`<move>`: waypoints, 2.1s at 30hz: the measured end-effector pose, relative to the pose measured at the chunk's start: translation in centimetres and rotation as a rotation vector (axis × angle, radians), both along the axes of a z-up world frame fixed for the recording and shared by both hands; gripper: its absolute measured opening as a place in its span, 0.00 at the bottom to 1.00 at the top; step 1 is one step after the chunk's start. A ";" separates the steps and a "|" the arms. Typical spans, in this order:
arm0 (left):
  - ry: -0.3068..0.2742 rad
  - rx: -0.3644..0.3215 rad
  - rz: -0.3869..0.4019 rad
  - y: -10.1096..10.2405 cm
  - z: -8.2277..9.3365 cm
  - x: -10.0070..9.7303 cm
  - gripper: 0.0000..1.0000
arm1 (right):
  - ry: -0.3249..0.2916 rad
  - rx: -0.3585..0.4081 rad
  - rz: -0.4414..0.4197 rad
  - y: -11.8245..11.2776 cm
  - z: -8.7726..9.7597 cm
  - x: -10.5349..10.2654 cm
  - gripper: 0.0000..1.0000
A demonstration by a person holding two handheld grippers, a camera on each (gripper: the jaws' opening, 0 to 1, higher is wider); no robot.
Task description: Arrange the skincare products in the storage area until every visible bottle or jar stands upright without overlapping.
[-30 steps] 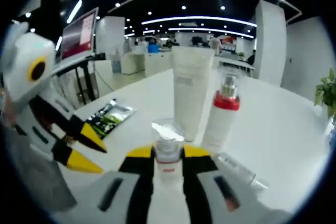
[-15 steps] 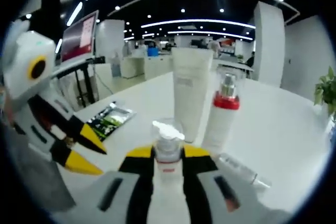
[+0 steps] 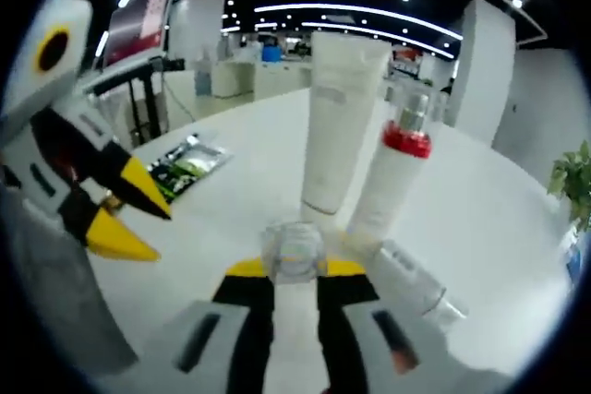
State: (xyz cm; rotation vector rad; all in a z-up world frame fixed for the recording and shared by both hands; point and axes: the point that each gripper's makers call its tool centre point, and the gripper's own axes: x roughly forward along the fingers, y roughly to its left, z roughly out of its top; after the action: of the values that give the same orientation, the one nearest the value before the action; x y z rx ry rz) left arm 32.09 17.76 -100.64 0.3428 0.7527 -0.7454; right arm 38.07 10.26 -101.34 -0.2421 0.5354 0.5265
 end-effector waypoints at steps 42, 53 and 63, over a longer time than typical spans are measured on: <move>0.005 -0.159 0.320 5.5 1.3 4.6 0.28 | 0.122 0.173 0.123 3.8 1.7 -1.7 0.34; -0.040 -0.071 0.223 7.9 1.8 7.8 0.30 | 0.124 0.213 0.187 5.4 2.9 -2.1 0.42; -0.080 0.239 -0.164 8.0 -1.9 11.0 0.35 | 0.153 0.229 0.160 4.7 2.4 -1.6 0.42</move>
State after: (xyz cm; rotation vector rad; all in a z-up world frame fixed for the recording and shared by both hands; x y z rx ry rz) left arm 43.04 25.76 -102.56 0.6531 0.7455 -0.7926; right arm 36.45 14.99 -98.99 -0.0257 0.6022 0.7605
